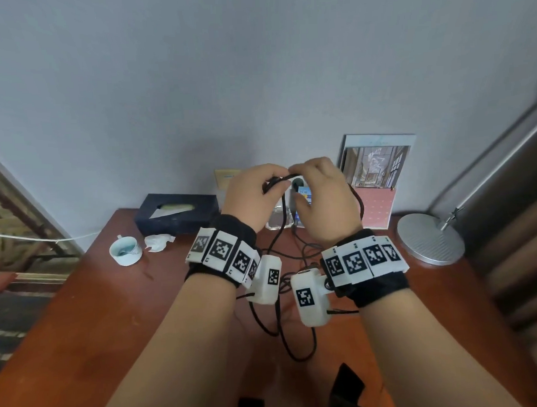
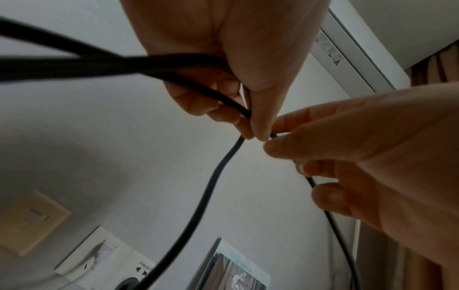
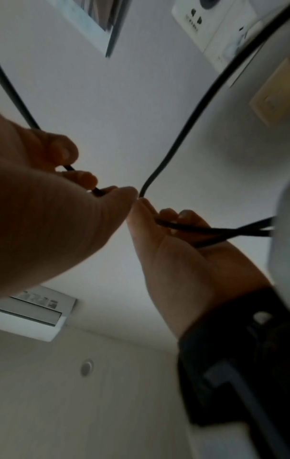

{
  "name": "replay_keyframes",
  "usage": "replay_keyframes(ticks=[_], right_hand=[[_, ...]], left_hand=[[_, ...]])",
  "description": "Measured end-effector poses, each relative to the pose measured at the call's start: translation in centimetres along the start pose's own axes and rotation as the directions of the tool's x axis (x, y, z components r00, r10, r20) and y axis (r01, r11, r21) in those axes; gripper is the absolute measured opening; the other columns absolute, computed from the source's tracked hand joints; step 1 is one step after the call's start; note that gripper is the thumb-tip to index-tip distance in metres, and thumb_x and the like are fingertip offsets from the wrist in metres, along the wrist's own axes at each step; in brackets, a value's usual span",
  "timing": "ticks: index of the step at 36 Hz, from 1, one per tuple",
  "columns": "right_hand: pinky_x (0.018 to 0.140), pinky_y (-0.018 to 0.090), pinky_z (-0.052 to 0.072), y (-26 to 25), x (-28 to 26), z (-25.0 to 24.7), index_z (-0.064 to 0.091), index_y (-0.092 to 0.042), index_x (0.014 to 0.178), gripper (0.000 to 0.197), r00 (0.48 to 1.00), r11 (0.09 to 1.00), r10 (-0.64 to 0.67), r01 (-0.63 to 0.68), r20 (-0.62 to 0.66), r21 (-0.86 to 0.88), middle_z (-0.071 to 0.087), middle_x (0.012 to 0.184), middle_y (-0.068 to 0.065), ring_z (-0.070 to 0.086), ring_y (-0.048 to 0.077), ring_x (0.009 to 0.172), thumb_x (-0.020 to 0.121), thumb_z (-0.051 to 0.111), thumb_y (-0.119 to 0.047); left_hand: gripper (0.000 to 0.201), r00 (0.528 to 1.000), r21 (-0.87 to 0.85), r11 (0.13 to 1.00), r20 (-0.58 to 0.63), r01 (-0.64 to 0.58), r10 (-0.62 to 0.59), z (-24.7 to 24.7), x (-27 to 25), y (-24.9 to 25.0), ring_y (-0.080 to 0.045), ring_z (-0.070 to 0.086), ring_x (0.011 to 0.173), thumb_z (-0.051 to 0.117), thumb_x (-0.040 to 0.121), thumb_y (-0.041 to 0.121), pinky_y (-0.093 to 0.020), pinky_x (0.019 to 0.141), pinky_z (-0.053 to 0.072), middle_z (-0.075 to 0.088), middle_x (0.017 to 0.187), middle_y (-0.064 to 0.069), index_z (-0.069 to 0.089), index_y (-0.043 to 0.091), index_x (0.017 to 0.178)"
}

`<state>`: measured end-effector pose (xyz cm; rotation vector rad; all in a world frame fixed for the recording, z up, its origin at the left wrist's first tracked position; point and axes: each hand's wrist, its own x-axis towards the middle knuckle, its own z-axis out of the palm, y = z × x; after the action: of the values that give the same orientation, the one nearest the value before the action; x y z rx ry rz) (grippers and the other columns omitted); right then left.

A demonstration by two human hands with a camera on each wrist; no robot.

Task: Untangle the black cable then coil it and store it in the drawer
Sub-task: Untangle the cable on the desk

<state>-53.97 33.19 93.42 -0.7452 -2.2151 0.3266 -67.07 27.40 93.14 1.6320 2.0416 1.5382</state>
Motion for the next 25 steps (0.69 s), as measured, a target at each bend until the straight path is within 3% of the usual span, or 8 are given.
replay_keyframes(ticks=[4,8,10,12,16,19,22,25], right_hand=[[0.073,0.038,0.048,-0.2,0.0,0.4,0.057,-0.013,0.116,0.036,1.0,1.0,0.005,-0.005,-0.009,0.014,0.055,0.108,0.011,0.057,0.032,0.095,0.081,0.061,-0.009],[0.065,0.04,0.049,0.1,0.1,0.1,0.056,-0.013,0.112,0.027,0.997,0.99,0.062,-0.055,0.043,-0.131,0.054,0.108,0.01,0.059,0.032,0.088,0.088,0.058,-0.023],[0.063,0.036,0.044,0.4,0.2,0.1,0.058,-0.011,0.107,0.022,0.993,0.984,0.075,-0.06,0.087,-0.168,0.055,0.104,0.01,0.058,0.032,0.084,0.091,0.054,-0.027],[0.063,0.034,0.039,0.8,0.3,0.1,0.057,-0.01,0.102,0.019,0.991,0.987,0.074,-0.057,0.108,-0.152,0.057,0.099,0.01,0.057,0.032,0.082,0.094,0.051,-0.027],[0.059,0.033,0.034,1.4,0.2,-0.2,0.048,-0.011,0.092,0.013,0.983,0.983,0.184,-0.184,-0.004,-0.001,0.055,0.076,0.005,0.052,0.03,0.072,0.096,0.047,-0.024],[0.059,0.034,0.035,2.0,0.1,-0.5,0.046,-0.012,0.089,0.009,0.949,0.94,0.303,-0.283,-0.087,0.193,0.052,0.069,0.001,0.051,0.026,0.068,0.096,0.044,-0.018],[0.063,0.037,0.043,2.8,0.1,-0.8,0.047,-0.015,0.087,0.007,0.898,0.863,0.398,-0.298,-0.188,0.407,0.053,0.066,0.003,0.051,0.019,0.063,0.093,0.043,-0.013],[0.056,0.03,0.038,3.0,0.1,-1.3,0.05,-0.027,0.085,0.016,0.844,0.763,0.478,-0.261,-0.244,0.592,0.051,0.063,0.002,0.046,0.015,0.052,0.09,0.041,-0.015]], left_hand=[[0.018,1.0,-0.031,0.999,-0.011,0.022,-0.022,0.3,-0.3,0.2,-0.009,0.065,0.093,0.068,0.086,0.014,-0.024,0.088,0.049,0.071,0.097,0.008,0.073,0.017,0.103],[0.026,1.0,0.022,1.0,0.0,-0.001,0.001,0.4,-0.9,0.3,-0.009,0.061,0.096,0.067,0.085,0.015,-0.016,0.086,0.044,0.068,0.101,0.007,0.069,0.025,0.109],[0.033,1.0,0.008,1.0,0.025,0.002,-0.002,0.3,-1.2,0.2,-0.008,0.06,0.098,0.065,0.084,0.01,-0.009,0.086,0.041,0.066,0.103,0.006,0.067,0.026,0.112],[0.04,0.999,-0.008,1.0,0.047,0.004,-0.003,0.2,-1.4,0.2,-0.009,0.06,0.099,0.059,0.081,0.003,-0.011,0.088,0.042,0.065,0.106,0.006,0.066,0.026,0.112],[0.046,0.999,0.001,1.0,0.037,0.029,-0.029,-0.1,-1.7,-0.5,-0.011,0.059,0.107,0.051,0.08,-0.006,-0.02,0.095,0.042,0.066,0.114,0.004,0.066,0.02,0.115],[0.034,0.992,-0.027,0.992,-0.019,0.126,-0.126,-0.3,-1.9,-1.7,-0.012,0.062,0.102,0.052,0.087,0.001,-0.023,0.092,0.045,0.067,0.109,0.004,0.065,0.025,0.108],[0.018,0.982,-0.013,0.982,-0.02,0.187,-0.188,-0.4,-2.1,-2.9,-0.011,0.064,0.091,0.055,0.094,0.014,-0.025,0.082,0.047,0.069,0.096,0.006,0.066,0.026,0.101],[0.014,0.972,0.073,0.973,0.069,0.218,-0.223,-0.5,-2.3,-4.0,-0.013,0.063,0.091,0.056,0.095,0.017,-0.027,0.085,0.047,0.069,0.096,0.006,0.066,0.022,0.105]])
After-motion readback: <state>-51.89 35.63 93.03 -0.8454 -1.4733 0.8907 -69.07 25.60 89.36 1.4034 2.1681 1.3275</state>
